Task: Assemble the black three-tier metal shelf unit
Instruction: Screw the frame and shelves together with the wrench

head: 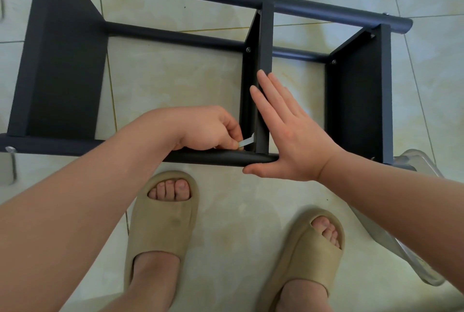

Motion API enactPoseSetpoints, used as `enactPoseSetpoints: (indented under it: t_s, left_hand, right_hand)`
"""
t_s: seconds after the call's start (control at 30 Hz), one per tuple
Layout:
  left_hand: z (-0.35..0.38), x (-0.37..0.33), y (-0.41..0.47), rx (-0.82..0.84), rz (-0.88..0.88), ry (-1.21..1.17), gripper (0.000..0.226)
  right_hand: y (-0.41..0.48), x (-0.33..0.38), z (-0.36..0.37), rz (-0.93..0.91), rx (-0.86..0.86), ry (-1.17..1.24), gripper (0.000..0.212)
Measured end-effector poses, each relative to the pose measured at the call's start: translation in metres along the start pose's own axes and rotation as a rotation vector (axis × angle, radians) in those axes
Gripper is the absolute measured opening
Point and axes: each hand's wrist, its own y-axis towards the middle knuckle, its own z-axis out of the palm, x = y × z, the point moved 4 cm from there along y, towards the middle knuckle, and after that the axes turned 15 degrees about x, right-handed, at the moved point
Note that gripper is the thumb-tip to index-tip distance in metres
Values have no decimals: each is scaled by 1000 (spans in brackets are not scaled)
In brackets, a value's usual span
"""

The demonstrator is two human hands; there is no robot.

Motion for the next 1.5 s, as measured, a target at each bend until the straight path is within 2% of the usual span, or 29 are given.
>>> enactPoseSetpoints:
  t_s: [0.13,0.2,0.27,0.33,0.4,0.47,0.53,0.67,0.77,0.93,1.1,1.27,1.37,1.5]
  left_hand:
    - [-6,1,-8,-168,-181,252,10]
    - [-13,2,-20,-279,-239,267,12]
    - [-25,-5,-37,-420,-225,238,10]
    - [-39,-20,-52,-545,-163,227,3]
    - [-56,-39,-61,-655,-95,246,7]
    - [-77,-58,-64,-755,-53,318,13]
    - [-102,-76,-60,-819,-50,394,13]
    - [-154,-100,-37,-833,-107,475,13]
    - [-181,-105,-15,-756,-150,474,9]
    - [-188,-94,5,-664,-170,435,7]
    - [-172,-98,-40,-797,-120,446,9]
    - [-135,-106,-107,-897,-96,501,9]
    - [-102,-105,-141,-902,-103,523,5]
    - [-53,-99,-169,-824,-129,513,6]
  right_hand:
    - [-1,2,-3,51,102,-15,131]
    - [-1,4,-9,87,195,-21,137]
    - [-2,5,-22,109,264,63,139]
    - [-3,4,-43,156,281,258,128]
    - [0,-6,-69,243,192,409,110]
    - [11,-23,-94,320,77,427,93]
    - [30,-43,-113,362,27,357,86]
    - [72,-83,-130,441,63,122,74]
    - [92,-104,-122,516,127,103,59]
    - [94,-111,-120,527,-28,-16,27]
    - [75,-80,-148,453,-138,-93,26]
    - [37,-25,-180,421,-162,-108,31]
    - [7,13,-183,411,-154,-106,31]
    - [-36,59,-169,430,-144,-89,26]
